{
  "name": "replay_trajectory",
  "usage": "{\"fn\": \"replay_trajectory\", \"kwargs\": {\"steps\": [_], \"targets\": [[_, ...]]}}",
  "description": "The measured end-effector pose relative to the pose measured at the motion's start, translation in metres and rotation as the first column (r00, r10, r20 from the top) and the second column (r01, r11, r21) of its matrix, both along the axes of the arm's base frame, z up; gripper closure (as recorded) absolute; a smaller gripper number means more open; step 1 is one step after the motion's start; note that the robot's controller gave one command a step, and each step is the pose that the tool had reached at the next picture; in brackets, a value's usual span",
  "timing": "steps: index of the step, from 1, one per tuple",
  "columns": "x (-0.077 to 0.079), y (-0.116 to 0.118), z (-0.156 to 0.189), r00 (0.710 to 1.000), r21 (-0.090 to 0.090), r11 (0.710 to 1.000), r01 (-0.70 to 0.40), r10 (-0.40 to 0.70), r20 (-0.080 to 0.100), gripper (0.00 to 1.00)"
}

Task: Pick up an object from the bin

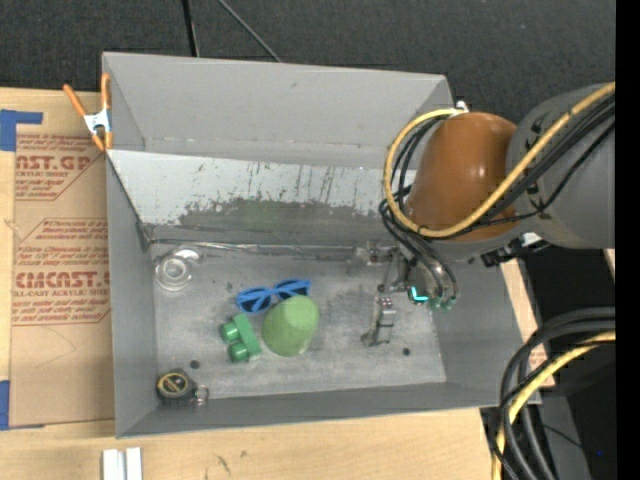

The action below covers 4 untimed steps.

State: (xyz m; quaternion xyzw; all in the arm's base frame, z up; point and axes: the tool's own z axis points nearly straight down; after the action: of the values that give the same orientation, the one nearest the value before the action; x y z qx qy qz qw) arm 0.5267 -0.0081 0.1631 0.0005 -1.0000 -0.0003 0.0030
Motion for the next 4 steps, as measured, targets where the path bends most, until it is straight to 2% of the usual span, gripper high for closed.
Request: {"fn": "replay_trajectory", "kwargs": {"steps": [1, 2, 3, 4], "targets": [[0.016, 0.055, -0.073, 0.999, 0.002, 0.999, -0.049, 0.049, 0.001, 0.0], [0.017, 0.052, -0.069, 0.999, 0.0, 0.999, -0.044, 0.044, 0.006, 1.0], [-0.023, 0.005, -0.042, 0.995, -0.001, 0.995, -0.101, 0.101, 0.005, 1.0], [-0.028, 0.013, -0.046, 0.995, 0.001, 0.995, -0.097, 0.097, 0.005, 1.0]]}}
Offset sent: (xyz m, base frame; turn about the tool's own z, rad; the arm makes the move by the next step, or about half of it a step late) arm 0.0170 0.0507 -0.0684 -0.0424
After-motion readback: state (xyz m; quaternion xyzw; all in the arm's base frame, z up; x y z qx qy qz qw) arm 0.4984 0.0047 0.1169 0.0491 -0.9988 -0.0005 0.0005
